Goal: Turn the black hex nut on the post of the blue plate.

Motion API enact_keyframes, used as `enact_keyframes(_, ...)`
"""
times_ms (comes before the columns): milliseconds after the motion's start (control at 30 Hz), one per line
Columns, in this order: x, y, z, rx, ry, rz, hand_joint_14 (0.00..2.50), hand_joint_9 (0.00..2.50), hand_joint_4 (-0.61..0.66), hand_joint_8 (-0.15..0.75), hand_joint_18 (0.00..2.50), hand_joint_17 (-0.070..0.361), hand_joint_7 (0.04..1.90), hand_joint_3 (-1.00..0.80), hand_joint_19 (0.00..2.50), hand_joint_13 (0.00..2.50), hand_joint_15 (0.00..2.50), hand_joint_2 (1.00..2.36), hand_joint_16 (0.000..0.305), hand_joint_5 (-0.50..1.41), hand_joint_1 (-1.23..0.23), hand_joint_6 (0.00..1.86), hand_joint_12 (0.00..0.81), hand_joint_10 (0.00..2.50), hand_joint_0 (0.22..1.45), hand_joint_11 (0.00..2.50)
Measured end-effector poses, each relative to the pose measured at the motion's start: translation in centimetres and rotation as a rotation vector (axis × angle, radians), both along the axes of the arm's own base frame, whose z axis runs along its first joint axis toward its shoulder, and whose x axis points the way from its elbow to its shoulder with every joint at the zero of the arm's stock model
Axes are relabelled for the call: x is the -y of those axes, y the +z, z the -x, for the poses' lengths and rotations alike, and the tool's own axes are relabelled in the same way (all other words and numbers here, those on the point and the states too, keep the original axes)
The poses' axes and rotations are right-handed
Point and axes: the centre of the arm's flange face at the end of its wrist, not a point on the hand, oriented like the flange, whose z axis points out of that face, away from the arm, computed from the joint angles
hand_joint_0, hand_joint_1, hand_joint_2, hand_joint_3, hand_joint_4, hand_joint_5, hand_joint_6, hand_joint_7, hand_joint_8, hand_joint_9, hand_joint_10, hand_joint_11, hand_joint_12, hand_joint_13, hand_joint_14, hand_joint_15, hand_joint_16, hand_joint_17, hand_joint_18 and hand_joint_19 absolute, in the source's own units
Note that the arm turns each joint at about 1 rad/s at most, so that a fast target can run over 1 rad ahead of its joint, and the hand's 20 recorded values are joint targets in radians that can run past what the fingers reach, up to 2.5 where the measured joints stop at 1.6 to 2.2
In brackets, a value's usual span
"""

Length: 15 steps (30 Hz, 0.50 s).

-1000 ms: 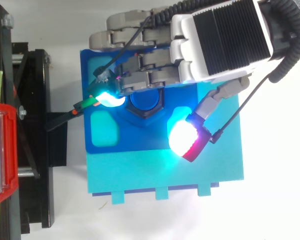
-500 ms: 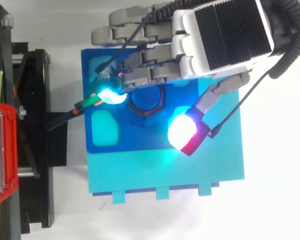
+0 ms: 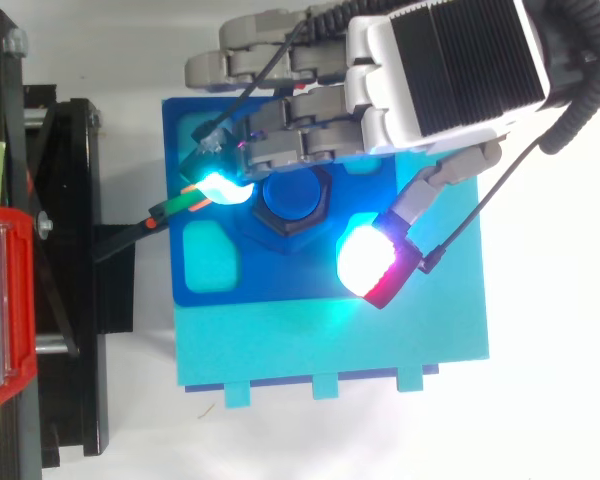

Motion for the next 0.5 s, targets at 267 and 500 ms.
enact_keyframes(267, 0.36, 0.03, 0.12, 0.0, 0.0, -0.001, 0.0, 0.15, 0.23, 0.17, 0.01, 0.093, 1.22, -0.5, 0.1, 0.1, 0.17, 1.0, 0.041, -0.15, -0.26, 0.51, 0.218, 0.26, 0.45, 0.23)
enact_keyframes(500, 0.44, -0.01, 0.2, -0.003, 0.004, -0.002, 0.0, 0.15, 0.24, 0.171, 0.01, 0.093, 1.22, -0.5, 0.1, 0.1, 0.18, 1.0, 0.041, -0.15, -0.26, 0.51, 0.217, 0.27, 0.45, 0.24)
